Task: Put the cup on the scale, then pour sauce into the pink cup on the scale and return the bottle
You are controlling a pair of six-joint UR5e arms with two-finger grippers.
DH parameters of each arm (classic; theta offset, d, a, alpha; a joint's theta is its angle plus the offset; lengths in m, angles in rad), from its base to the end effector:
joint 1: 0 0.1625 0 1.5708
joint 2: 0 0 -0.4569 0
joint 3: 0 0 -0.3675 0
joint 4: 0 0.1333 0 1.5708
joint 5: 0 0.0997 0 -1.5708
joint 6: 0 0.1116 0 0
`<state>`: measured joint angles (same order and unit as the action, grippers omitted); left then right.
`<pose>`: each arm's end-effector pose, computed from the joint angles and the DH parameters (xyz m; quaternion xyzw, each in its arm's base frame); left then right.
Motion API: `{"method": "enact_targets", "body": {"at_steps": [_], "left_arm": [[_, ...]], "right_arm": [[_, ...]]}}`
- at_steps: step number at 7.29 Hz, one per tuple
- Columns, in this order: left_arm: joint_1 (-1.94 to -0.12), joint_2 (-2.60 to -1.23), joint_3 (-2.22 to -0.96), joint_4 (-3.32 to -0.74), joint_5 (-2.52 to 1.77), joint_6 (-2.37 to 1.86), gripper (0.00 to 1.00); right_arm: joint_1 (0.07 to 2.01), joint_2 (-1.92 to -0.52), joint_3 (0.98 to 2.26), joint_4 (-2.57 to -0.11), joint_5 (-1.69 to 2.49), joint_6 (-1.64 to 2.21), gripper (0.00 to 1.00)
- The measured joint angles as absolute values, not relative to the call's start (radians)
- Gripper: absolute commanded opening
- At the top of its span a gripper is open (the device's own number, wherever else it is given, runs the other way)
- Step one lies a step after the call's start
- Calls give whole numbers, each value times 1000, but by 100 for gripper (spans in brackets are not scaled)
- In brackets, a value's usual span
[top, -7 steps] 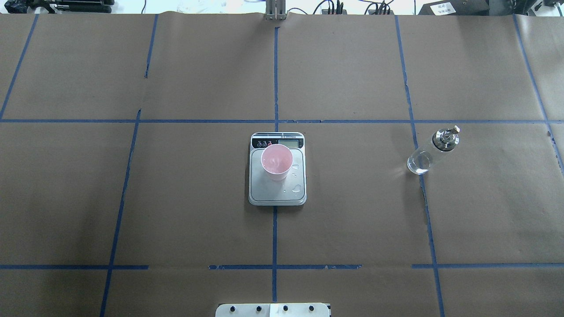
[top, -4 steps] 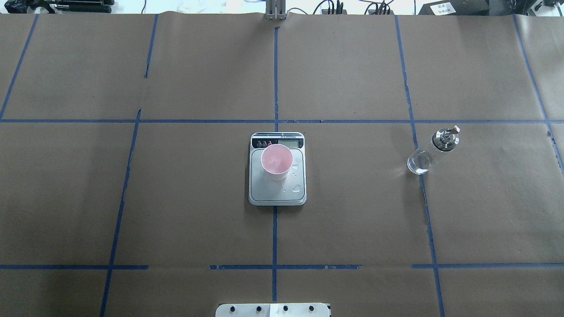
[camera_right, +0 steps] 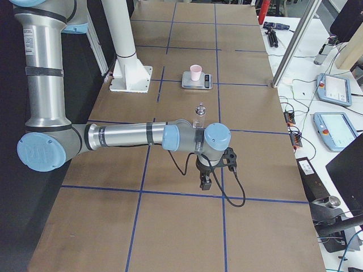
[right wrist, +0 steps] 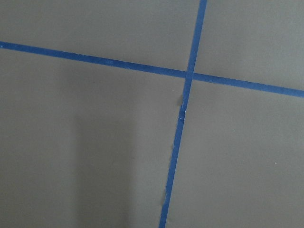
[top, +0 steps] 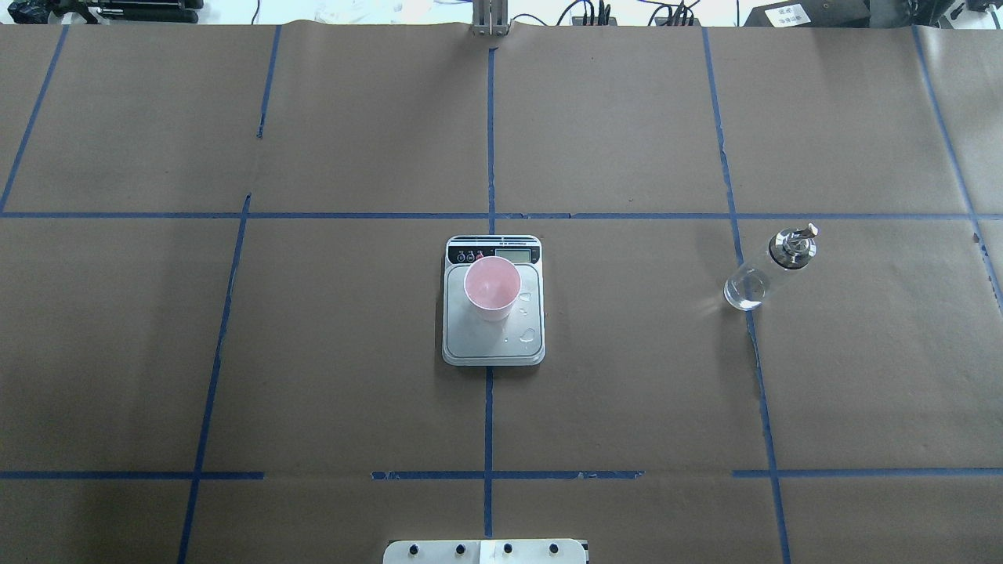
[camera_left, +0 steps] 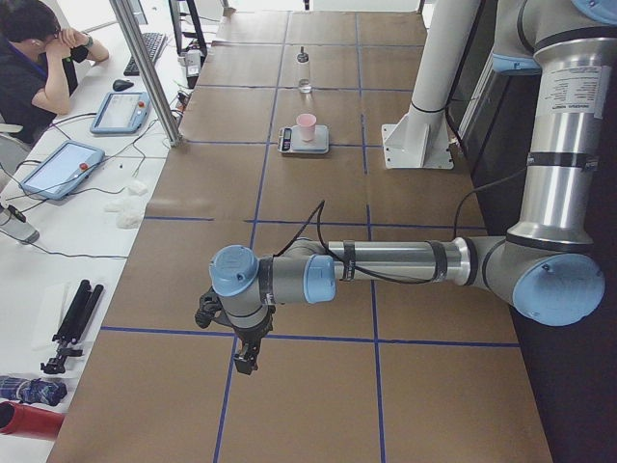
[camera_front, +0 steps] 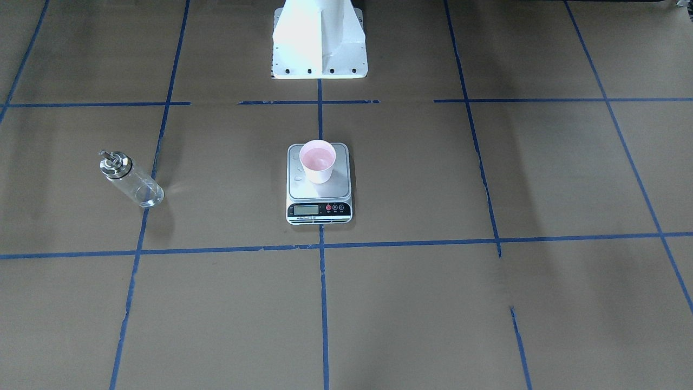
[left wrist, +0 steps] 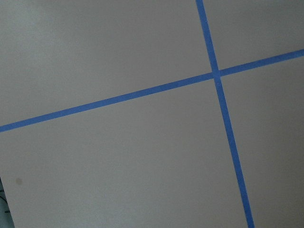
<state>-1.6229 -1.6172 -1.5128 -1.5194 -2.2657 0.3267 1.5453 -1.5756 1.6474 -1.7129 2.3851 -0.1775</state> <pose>-0.0869 -0.4789 0.7150 0.0350 0.3398 0.1180 0.9324 0.0404 -0.4596 0.6764 -0.0021 -0.3971 -0.0791 0.9144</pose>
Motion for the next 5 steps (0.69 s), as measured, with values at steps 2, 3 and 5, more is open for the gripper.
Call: {"method": "enact_targets", "body": {"at_steps": [2,3,5], "left_arm": [[-1623,-1618,-1520,-1522,-2266,327,100],[-1623,-1617,-1525,-1521,-2266,326,100],[-1623,-1617,-1528,-1522,-2266,324,100]], "right_arm": [[1568,-1576,1535,-1570,2412,-179,100],[1574,-1575,1496,-1521,2414,-179,100],[1582,-1574,1471,-1484,2412,-178,100]]}}
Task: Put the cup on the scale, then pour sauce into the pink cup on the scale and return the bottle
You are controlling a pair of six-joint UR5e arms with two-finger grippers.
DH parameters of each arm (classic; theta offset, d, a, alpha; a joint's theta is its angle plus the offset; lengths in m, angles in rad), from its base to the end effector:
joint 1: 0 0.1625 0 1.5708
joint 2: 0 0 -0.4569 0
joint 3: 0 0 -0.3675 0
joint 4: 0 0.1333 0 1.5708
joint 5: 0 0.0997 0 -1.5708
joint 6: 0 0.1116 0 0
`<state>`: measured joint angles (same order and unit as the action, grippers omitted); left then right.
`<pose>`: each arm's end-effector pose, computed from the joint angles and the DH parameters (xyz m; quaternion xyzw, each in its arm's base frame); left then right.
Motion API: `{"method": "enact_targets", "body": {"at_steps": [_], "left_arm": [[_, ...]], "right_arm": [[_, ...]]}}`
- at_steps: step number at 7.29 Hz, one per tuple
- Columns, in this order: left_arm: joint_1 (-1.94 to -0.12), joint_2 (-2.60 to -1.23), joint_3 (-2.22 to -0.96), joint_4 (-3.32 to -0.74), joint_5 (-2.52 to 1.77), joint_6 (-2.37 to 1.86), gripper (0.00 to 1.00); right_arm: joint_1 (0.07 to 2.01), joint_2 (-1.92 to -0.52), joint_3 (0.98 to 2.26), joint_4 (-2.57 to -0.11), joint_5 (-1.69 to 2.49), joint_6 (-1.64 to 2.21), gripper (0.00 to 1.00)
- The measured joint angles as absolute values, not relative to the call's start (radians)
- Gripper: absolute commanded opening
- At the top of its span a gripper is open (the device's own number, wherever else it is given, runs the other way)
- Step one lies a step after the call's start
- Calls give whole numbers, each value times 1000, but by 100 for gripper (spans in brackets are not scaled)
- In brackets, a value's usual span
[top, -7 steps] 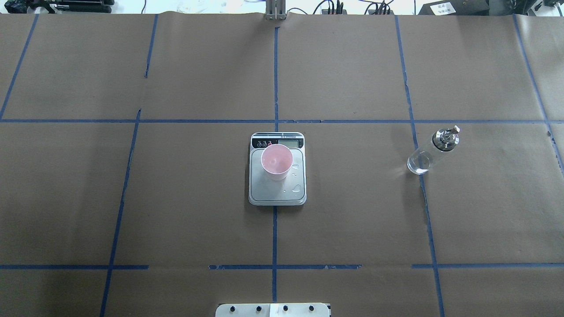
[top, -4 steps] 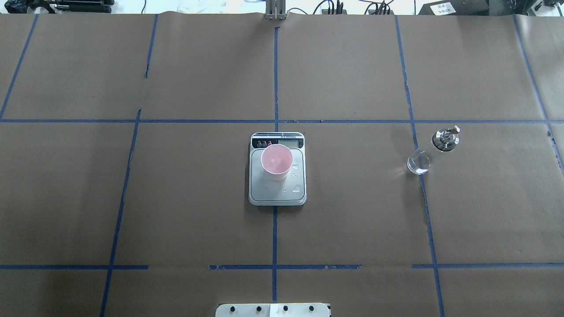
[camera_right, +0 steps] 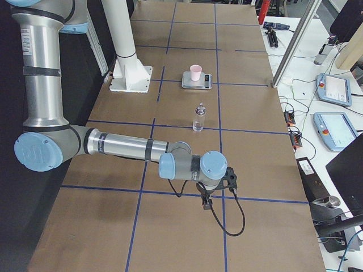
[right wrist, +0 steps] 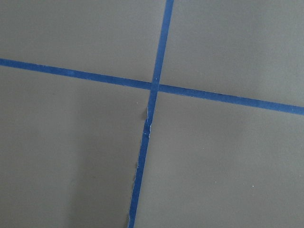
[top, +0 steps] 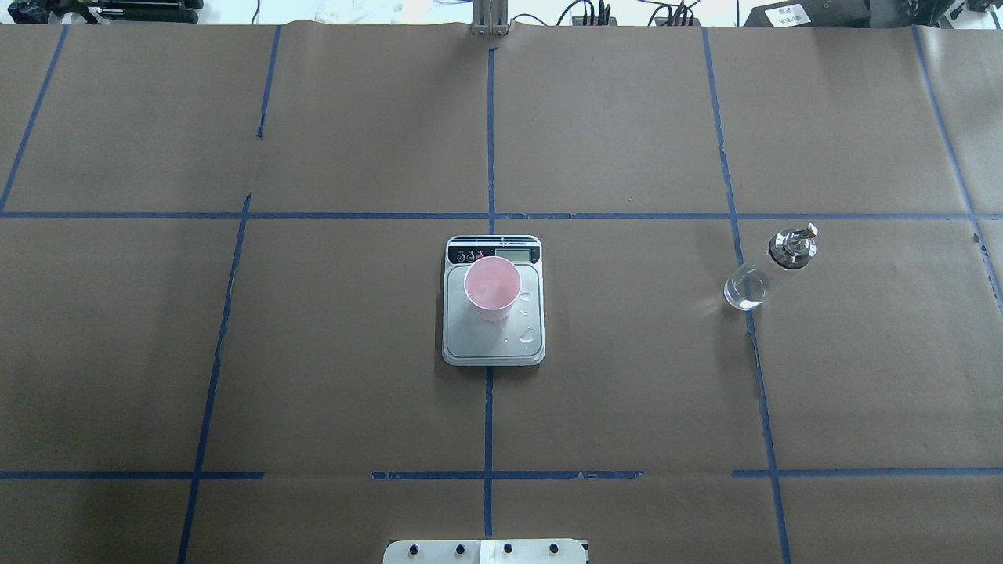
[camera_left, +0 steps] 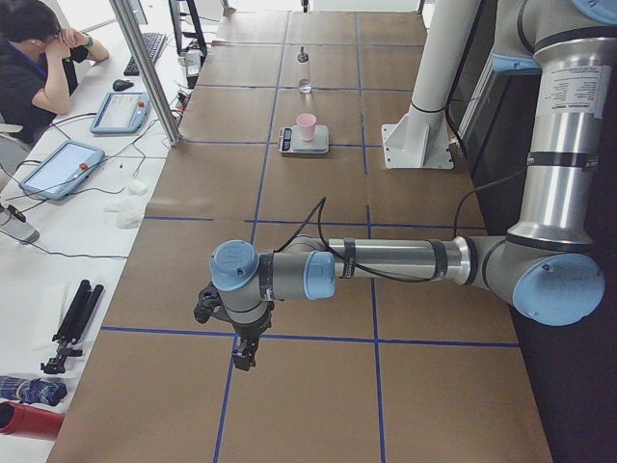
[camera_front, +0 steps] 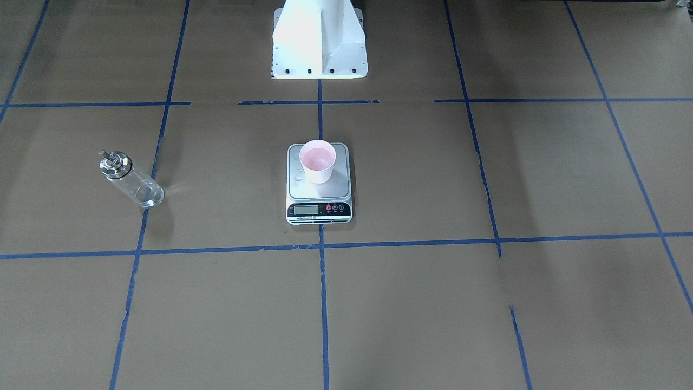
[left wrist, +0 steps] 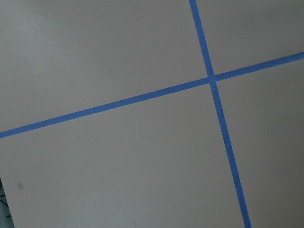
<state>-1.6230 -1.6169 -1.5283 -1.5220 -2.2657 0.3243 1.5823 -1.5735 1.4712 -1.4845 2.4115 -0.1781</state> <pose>-0.0870 -0.4804 0.7077 0.0428 0.3384 0.1199 0.9324 0.0555 -0.4622 0.7329 0.0314 -0.4069 -0.0727 0.9100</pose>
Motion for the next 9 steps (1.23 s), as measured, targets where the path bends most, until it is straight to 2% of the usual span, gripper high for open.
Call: {"method": "enact_targets", "body": {"at_steps": [9], "left_arm": [[-1626,-1617,-1579,-1531,-2282,93,100]], "right_arm": [[1588,-1556,1462,-1390,2368,7,100]]}}
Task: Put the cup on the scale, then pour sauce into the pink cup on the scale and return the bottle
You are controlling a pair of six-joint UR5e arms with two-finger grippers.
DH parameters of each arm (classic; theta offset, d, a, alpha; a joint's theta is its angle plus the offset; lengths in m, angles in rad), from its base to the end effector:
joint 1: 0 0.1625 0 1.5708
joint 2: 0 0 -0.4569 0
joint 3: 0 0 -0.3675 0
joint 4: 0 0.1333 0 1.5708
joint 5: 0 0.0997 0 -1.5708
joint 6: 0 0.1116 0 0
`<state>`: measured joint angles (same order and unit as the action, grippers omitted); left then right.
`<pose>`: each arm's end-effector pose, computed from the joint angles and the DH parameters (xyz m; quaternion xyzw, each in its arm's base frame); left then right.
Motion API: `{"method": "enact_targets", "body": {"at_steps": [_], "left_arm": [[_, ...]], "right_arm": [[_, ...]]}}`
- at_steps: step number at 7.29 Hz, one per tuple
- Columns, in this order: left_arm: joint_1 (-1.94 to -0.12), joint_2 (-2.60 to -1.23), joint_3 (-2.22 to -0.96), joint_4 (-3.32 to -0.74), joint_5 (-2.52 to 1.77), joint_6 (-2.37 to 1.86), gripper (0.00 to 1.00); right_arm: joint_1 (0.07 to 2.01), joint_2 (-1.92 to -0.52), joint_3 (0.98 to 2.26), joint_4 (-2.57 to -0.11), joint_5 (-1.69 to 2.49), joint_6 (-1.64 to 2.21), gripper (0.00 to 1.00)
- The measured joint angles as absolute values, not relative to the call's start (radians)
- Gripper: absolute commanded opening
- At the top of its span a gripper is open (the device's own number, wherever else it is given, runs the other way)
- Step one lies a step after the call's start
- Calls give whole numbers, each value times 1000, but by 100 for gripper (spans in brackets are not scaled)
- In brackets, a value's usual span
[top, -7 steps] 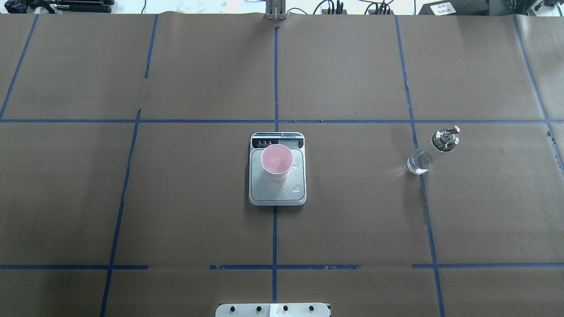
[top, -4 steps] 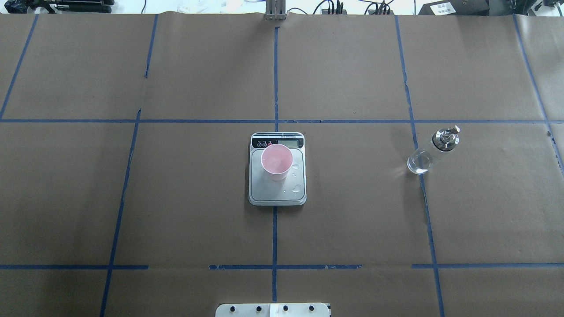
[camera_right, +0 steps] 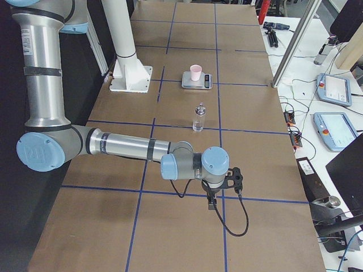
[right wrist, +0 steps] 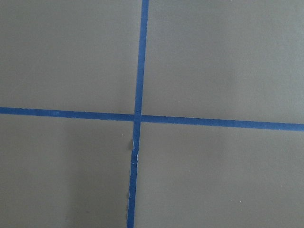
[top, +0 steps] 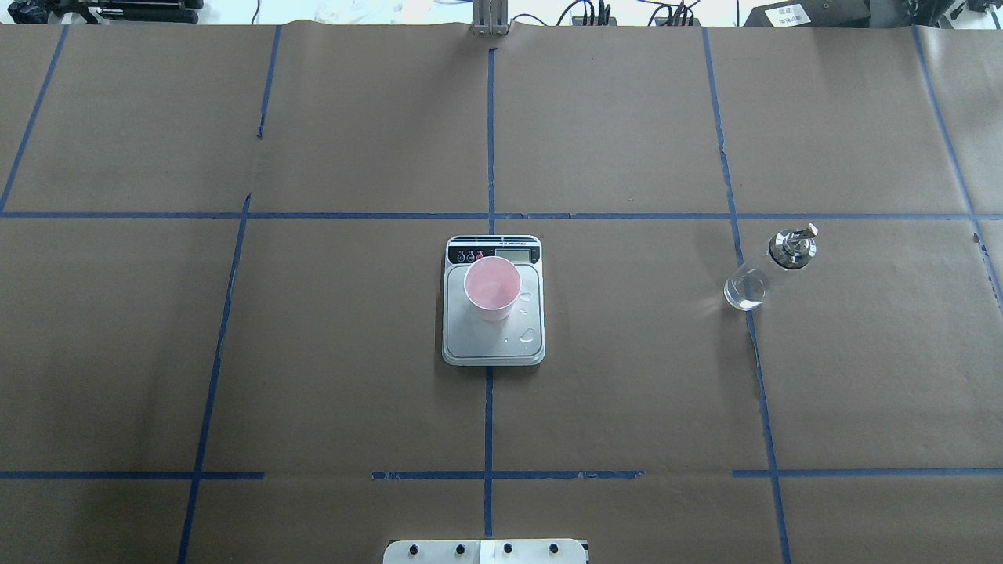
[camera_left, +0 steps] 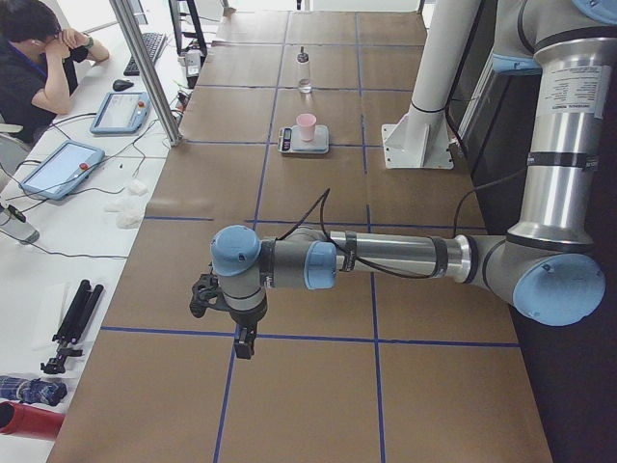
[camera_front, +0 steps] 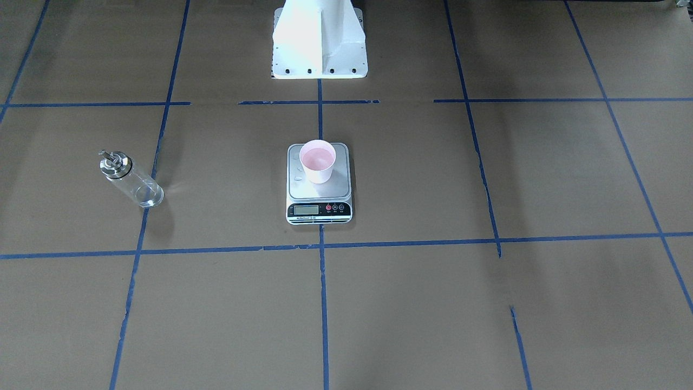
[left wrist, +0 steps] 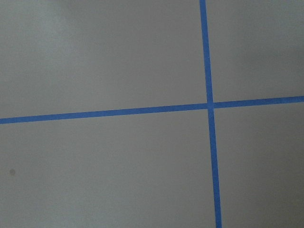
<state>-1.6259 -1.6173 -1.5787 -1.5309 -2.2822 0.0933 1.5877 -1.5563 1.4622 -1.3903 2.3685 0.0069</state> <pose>-0.0873 -0.4850 0.6820 0.0326 0.3468 0.0204 0.9372 0.0615 -0.4776 0.7229 0.0417 -0.3878 -0.0058 0.9208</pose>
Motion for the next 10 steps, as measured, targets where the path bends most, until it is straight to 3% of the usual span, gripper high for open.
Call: {"method": "enact_targets", "body": {"at_steps": [10], "left_arm": [[-1629,-1614,-1594,-1528,-2322,65,100]], "right_arm": [[1588,-1559,1460,-1389,2369,8,100]]}}
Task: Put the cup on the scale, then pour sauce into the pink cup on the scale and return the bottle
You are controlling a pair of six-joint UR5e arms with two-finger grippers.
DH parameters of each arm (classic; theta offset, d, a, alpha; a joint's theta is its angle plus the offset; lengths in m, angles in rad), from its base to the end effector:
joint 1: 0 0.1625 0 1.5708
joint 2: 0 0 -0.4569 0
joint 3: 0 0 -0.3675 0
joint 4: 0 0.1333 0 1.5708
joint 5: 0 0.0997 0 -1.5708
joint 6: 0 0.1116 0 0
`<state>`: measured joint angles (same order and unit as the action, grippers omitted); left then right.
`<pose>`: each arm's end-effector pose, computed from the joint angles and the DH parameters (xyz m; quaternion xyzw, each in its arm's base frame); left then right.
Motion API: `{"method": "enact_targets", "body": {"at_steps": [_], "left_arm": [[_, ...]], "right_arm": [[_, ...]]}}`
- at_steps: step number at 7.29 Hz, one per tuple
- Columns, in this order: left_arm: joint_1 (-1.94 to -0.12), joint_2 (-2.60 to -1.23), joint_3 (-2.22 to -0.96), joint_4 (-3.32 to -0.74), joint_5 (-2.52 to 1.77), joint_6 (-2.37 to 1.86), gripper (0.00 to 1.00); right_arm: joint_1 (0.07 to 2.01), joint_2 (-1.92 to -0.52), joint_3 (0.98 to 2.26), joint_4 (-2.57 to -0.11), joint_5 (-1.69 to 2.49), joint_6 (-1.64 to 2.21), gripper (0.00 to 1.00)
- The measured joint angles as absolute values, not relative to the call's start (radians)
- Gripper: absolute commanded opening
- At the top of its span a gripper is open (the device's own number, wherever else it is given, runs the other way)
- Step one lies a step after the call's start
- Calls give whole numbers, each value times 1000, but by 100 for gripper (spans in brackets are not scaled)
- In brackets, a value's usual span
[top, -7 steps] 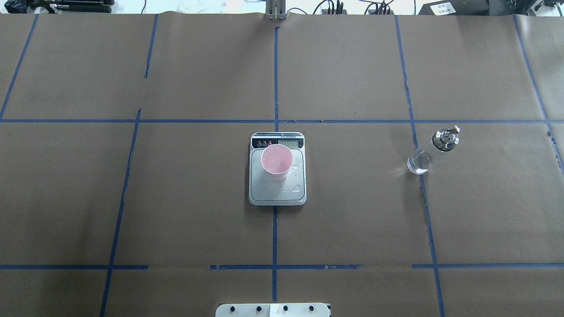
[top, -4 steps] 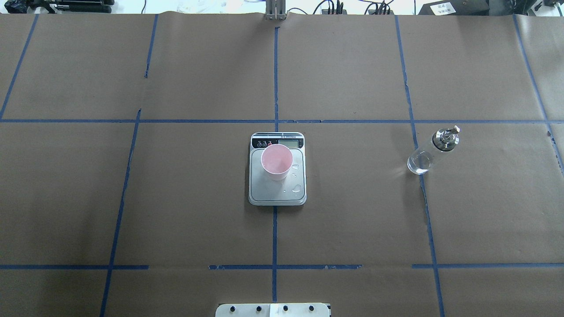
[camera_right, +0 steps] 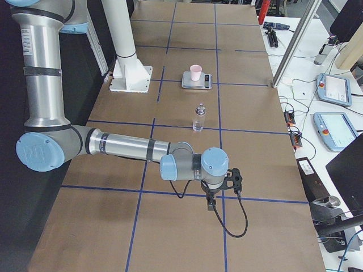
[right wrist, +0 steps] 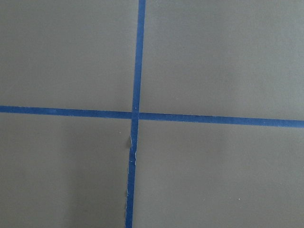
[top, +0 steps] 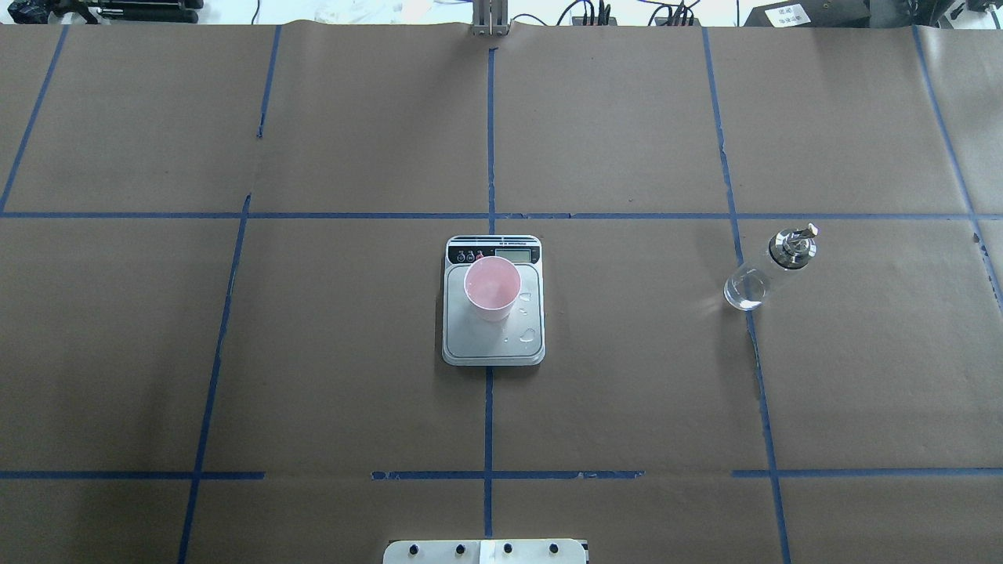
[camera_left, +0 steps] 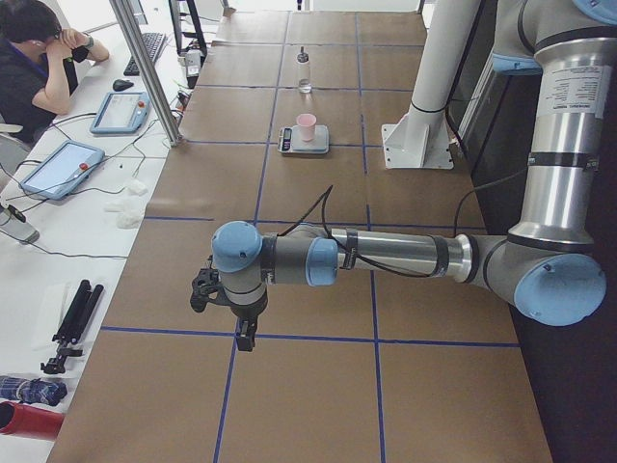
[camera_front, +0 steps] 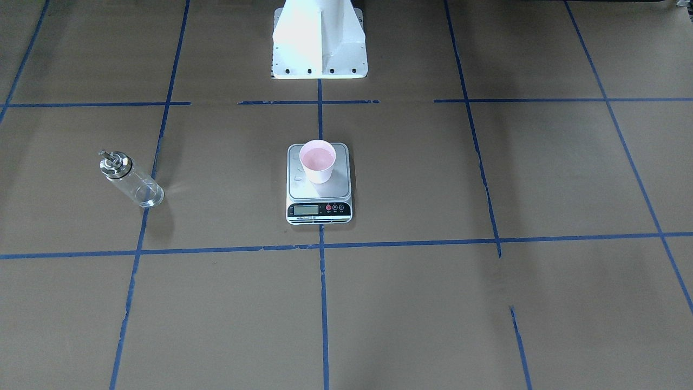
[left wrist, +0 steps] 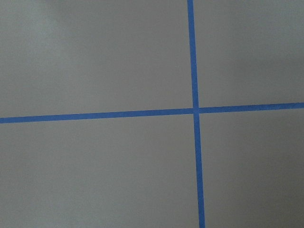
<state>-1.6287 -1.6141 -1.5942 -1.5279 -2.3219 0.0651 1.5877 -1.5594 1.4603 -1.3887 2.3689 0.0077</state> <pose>-0.0853 -0.4840 0.6737 0.0336 0.3654 0.0077 0.9302 0.0614 -0.4757 0.7251 0.0400 -0.3880 -0.0048 0.9208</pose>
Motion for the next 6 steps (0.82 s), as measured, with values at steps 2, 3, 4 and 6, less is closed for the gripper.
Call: {"method": "enact_targets", "body": {"at_steps": [2,3,4,6], "left_arm": [[-1629,-1614,-1595,-1528,-2322,56,100],[-1629,-1614,-1595,-1528,-2322,55,100],[-1629,-1614,-1595,-1529,-2322,55,100],[-1629,-1615,-1595,-1529,-2322,54,100]], "right_arm": [[1588,-1561,1460,-1389,2370,8,100],[1588,-1560,1460,-1388,2370,8,100],[1588,-1560,1461,-1388,2371,8,100],[1588,-1560,1462,-1388,2371,8,100]]}}
